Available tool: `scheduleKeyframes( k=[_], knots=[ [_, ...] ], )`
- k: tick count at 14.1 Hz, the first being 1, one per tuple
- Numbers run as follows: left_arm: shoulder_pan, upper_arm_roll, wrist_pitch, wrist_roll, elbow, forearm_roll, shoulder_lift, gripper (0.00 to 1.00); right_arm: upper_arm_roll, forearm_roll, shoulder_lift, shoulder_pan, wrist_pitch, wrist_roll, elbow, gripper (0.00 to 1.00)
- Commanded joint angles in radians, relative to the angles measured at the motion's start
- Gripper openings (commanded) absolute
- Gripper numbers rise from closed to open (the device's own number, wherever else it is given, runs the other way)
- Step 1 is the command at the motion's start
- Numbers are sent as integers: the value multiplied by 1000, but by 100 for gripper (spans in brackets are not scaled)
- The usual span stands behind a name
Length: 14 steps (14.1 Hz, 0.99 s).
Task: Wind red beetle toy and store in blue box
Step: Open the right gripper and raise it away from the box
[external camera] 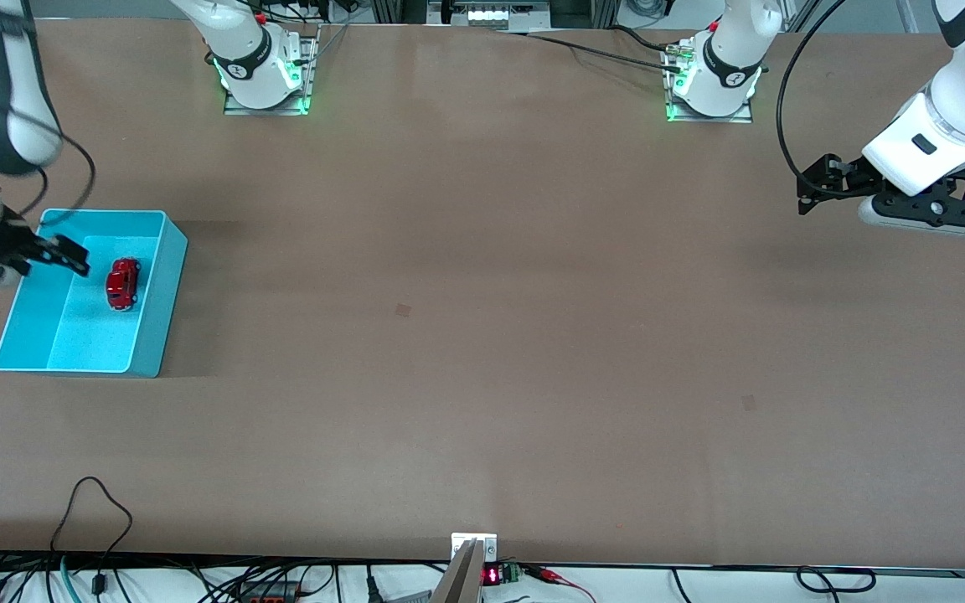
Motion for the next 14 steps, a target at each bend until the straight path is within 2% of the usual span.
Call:
scheduleKeyframes(
  k=[1, 4, 8, 10, 14],
  knots=[
    [-2, 0, -25, 6, 28, -15, 9, 100, 29, 12, -92, 2, -192, 4, 70, 100],
    [-2, 0, -25, 6, 28, -15, 9, 100, 72, 76, -99, 4, -463, 16, 270, 100],
    [-2, 0, -25, 8, 28, -15, 9, 100, 113, 69, -69, 11, -698, 113, 467, 100],
    [-2, 0, -25, 8, 27, -15, 9, 100, 106, 57, -20, 59, -719, 113, 533, 100],
    [-2, 0, -25, 8, 28, -15, 10, 100, 103, 57, -1, 76, -720, 115, 547, 100]
  ],
)
